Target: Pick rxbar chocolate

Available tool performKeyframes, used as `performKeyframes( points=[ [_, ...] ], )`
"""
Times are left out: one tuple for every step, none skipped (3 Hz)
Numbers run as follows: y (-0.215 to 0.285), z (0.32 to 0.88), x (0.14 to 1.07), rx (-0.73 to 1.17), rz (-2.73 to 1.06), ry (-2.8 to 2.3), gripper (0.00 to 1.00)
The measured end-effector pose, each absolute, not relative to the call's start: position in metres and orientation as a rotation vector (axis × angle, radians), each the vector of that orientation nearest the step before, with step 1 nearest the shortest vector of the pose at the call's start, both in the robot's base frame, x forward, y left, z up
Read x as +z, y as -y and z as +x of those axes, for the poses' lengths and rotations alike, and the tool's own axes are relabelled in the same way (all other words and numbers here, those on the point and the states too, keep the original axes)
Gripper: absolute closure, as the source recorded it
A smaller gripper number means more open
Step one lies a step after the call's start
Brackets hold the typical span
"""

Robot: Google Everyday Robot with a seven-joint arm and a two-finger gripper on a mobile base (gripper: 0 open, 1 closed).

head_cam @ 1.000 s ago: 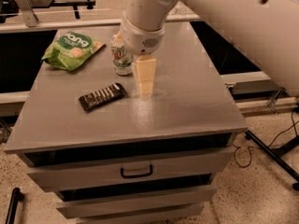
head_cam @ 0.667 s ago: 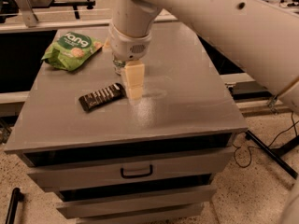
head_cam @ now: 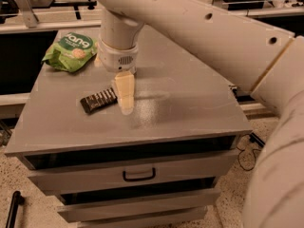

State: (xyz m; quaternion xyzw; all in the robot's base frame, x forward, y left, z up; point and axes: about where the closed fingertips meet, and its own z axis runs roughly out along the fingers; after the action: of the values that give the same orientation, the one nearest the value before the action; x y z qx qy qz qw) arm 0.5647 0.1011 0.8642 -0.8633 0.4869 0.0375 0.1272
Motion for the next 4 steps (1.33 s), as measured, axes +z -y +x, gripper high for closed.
performKeyframes(
  points=[
    [-0.1048,0.5698,0.8412,0.152,-2.549,-1.457,0.24],
    [-0.1037,0.5734,0.8323,0.169,-2.560,-1.489,0.49],
    [-0.1017,0.5743,0.8331,0.177,-2.563,-1.497,0.78],
    [-0.1017,0.5743,0.8350,0.177,-2.563,-1.497,1.00]
  ],
)
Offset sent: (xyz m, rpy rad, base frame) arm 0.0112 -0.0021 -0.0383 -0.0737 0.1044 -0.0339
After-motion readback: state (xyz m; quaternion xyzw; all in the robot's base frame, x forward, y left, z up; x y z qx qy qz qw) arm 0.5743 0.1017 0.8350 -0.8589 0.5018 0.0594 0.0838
